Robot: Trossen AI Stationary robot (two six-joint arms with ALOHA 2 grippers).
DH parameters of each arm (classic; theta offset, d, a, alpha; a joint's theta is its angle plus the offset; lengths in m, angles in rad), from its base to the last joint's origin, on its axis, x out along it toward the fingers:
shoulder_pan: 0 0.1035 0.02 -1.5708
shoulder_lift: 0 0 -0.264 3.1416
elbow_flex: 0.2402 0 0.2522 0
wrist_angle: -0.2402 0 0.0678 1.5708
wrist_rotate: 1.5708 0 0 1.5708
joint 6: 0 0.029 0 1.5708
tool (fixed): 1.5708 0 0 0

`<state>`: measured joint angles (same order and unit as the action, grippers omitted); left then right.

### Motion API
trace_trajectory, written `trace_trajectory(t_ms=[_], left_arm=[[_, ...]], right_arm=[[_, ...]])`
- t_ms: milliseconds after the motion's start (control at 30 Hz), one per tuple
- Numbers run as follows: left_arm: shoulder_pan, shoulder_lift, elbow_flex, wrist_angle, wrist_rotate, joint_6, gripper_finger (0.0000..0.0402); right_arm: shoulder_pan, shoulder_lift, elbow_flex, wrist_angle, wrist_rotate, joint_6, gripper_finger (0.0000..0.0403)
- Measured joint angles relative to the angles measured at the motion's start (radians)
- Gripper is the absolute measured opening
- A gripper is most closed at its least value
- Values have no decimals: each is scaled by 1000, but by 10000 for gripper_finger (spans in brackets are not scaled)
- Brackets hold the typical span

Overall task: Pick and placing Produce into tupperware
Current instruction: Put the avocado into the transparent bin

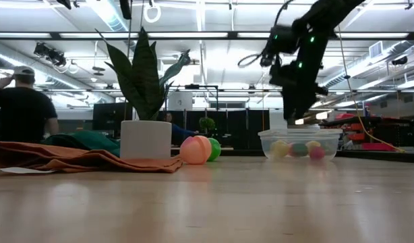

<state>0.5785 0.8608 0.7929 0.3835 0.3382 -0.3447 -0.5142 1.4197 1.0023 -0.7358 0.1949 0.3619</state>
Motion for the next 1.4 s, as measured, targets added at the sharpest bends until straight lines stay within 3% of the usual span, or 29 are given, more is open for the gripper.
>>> trace_trajectory(t_ms=[200, 300, 400, 700, 1033, 1400], left_arm=[[0, 0, 0, 0, 0, 0, 13], [0, 0, 0, 0, 0, 7, 5], [0, 0, 0, 0, 0, 14, 10], [0, 0, 0, -1, 0, 16, 8], [0, 0, 0, -2, 1, -9, 24], [0, 0, 0, -9, 26, -10, 6]], right_arm=[[60, -142, 0, 107, -127, -67, 173], [131, -180, 0, 170, -210, -167, 169], [206, -182, 0, 198, -218, -284, 167], [290, -29, 0, 372, -149, -366, 194], [295, 150, 0, 564, -149, -259, 280], [295, 282, 1, 700, -134, -222, 353]])
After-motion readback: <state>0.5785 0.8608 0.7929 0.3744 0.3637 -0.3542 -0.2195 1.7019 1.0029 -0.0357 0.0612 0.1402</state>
